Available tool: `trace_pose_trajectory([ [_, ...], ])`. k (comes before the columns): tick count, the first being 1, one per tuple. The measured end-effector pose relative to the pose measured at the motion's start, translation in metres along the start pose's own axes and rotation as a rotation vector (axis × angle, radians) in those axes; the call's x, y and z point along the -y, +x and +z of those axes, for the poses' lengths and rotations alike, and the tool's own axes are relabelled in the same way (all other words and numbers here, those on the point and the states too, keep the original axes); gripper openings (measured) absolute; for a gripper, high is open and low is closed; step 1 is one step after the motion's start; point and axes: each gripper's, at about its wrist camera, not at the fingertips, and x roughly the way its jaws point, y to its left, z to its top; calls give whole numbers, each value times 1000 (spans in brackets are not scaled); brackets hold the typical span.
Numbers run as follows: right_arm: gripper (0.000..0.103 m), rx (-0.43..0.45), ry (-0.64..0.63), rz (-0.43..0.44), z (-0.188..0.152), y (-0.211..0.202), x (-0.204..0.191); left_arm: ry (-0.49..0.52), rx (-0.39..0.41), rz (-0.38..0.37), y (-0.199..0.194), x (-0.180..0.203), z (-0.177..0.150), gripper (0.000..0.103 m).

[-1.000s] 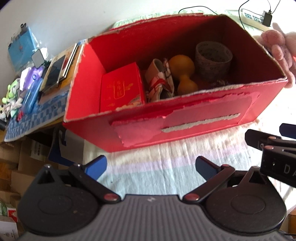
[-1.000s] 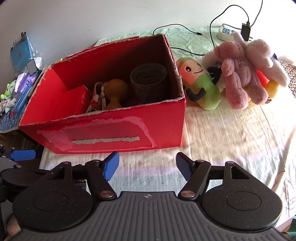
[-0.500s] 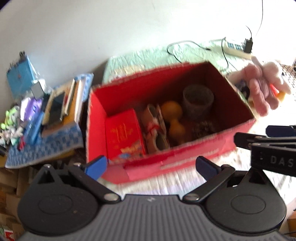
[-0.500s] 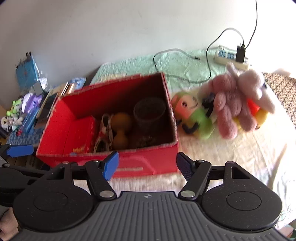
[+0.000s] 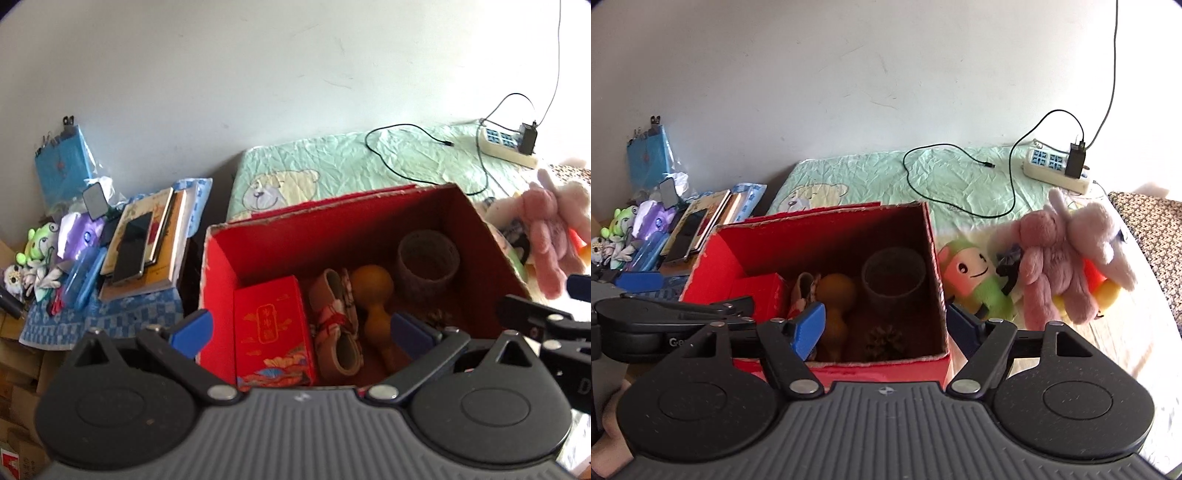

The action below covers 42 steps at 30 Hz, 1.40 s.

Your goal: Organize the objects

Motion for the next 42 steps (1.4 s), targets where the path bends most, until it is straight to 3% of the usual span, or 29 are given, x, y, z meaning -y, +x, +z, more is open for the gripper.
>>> trace_pose_trajectory([
  [22,74,-55,1,22,5,60,1,-20,-110,35,61,2,-4,102],
  [35,60,-66,1,71,-3,73,3,-6,-157,36,81,8,-11,102],
  [42,58,-96,33,83,-5,79,9,-6,-169,33,86,9,-14,102],
])
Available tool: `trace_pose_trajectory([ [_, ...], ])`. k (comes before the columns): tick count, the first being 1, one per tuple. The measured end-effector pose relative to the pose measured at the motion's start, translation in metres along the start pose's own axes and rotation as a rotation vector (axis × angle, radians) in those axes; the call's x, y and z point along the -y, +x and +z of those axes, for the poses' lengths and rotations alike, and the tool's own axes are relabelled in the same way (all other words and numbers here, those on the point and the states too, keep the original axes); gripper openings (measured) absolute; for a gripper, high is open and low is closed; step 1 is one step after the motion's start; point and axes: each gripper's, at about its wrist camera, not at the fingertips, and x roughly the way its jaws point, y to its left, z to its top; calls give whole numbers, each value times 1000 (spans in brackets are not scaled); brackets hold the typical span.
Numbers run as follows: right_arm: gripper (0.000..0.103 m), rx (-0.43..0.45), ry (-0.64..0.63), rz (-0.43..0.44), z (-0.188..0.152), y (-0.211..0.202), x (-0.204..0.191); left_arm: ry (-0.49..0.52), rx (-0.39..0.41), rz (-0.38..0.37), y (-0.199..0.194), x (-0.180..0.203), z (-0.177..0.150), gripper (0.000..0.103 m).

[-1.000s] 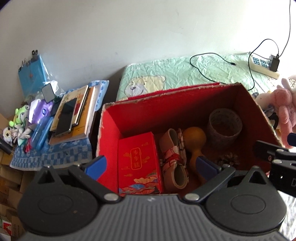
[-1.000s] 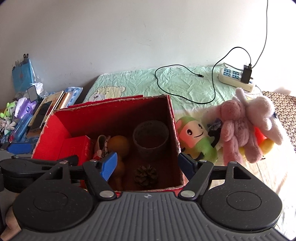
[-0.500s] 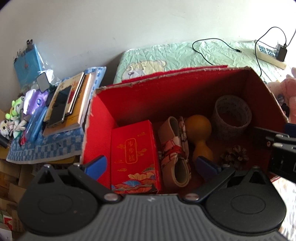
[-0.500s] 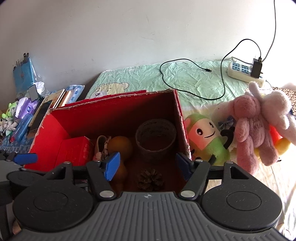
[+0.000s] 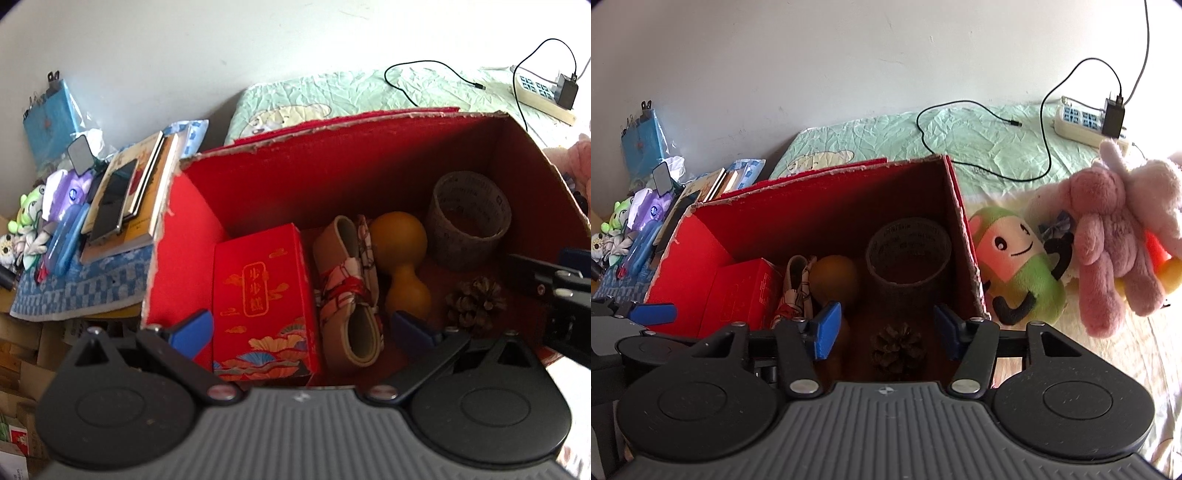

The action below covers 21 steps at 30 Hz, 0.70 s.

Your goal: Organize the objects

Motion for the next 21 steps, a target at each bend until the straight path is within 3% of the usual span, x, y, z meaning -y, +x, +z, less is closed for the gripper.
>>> trace_pose_trajectory([
  [21,56,4,-33,-21,-3,2,-3,-26,-19,-17,9,-2,-4,102],
])
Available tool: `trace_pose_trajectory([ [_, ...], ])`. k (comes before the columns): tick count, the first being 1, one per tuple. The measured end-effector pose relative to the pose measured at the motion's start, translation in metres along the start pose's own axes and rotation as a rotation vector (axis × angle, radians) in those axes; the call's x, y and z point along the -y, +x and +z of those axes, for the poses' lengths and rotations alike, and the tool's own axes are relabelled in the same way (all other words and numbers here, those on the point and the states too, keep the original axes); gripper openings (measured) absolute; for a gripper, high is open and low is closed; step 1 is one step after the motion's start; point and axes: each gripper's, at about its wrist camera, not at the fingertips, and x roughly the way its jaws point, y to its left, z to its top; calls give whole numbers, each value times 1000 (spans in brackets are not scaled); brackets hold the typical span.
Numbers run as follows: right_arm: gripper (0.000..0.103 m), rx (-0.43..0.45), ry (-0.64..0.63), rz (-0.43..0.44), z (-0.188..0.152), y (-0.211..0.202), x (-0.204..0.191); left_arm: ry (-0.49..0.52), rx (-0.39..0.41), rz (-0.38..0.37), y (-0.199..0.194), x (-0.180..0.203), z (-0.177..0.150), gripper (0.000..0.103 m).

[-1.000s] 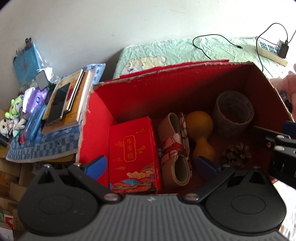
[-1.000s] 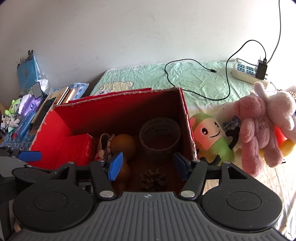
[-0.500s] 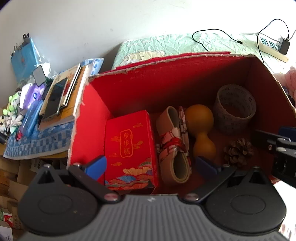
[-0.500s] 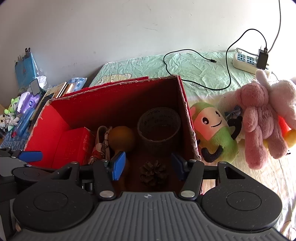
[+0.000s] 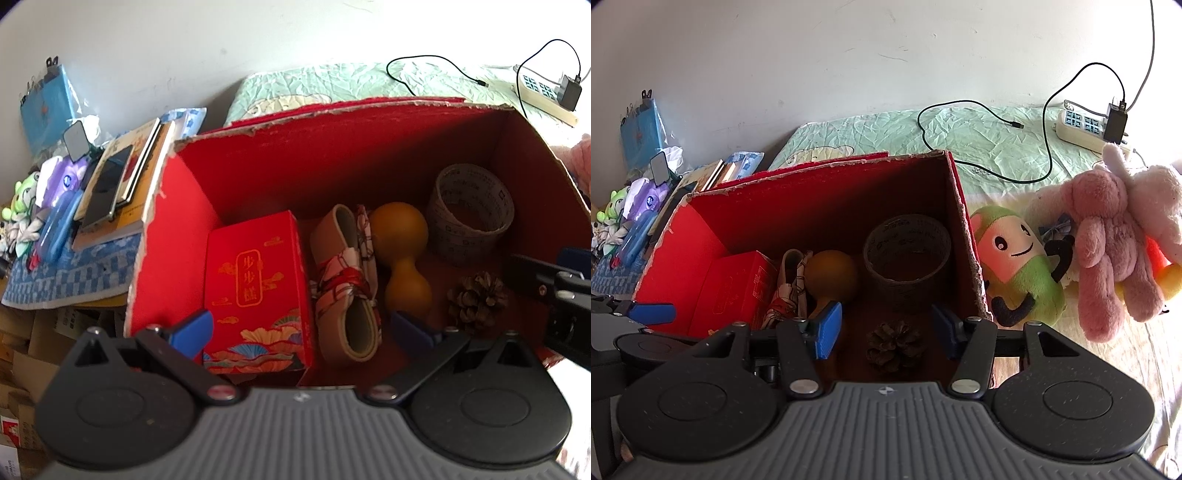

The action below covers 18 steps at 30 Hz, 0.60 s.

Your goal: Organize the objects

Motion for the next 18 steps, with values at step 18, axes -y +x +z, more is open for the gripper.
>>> trace_pose_trajectory([
  [18,55,5,-12,-11,0,0,-1,-16,5,1,0,-1,-2,102],
])
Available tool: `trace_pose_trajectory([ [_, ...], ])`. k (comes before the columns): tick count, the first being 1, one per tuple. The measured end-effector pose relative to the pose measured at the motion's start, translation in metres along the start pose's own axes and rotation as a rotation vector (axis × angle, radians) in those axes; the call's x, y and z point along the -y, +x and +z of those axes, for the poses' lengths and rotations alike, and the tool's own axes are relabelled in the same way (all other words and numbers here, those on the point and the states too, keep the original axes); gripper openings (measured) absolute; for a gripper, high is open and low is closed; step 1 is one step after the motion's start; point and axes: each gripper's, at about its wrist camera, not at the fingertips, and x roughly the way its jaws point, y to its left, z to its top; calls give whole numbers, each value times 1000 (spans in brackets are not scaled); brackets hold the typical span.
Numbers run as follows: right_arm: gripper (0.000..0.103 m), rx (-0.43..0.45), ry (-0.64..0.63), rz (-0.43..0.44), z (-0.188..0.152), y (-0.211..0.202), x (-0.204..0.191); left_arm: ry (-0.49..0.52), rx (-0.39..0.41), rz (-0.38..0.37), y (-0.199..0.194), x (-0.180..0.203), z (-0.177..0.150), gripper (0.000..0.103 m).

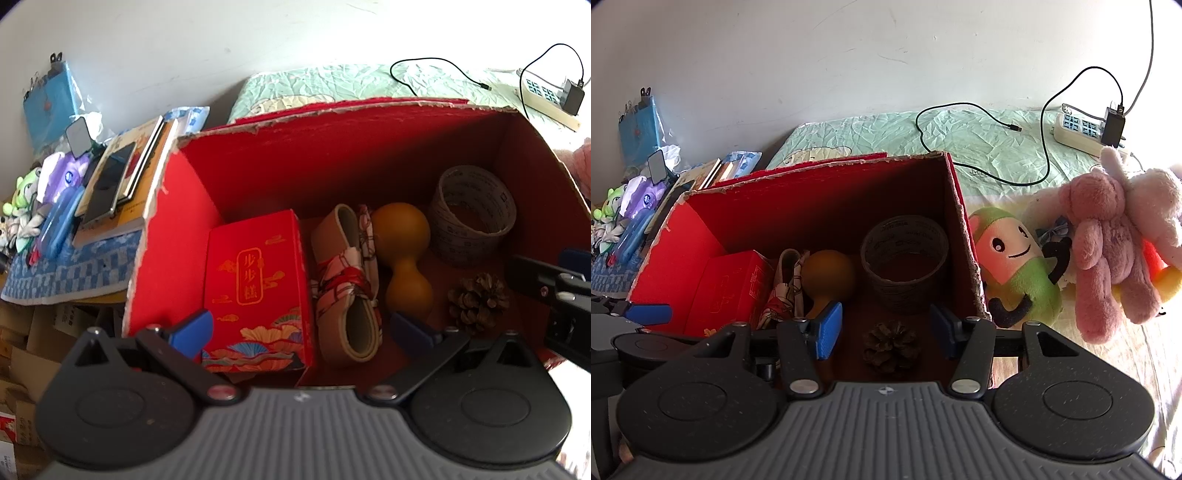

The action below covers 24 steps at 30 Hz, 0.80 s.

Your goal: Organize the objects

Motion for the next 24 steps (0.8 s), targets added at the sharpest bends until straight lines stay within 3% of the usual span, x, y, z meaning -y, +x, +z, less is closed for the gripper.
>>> trace_pose_trajectory([
  [24,56,15,-30,-16,-3,-1,-3,-25,1,-13,2,-4,-3,103],
])
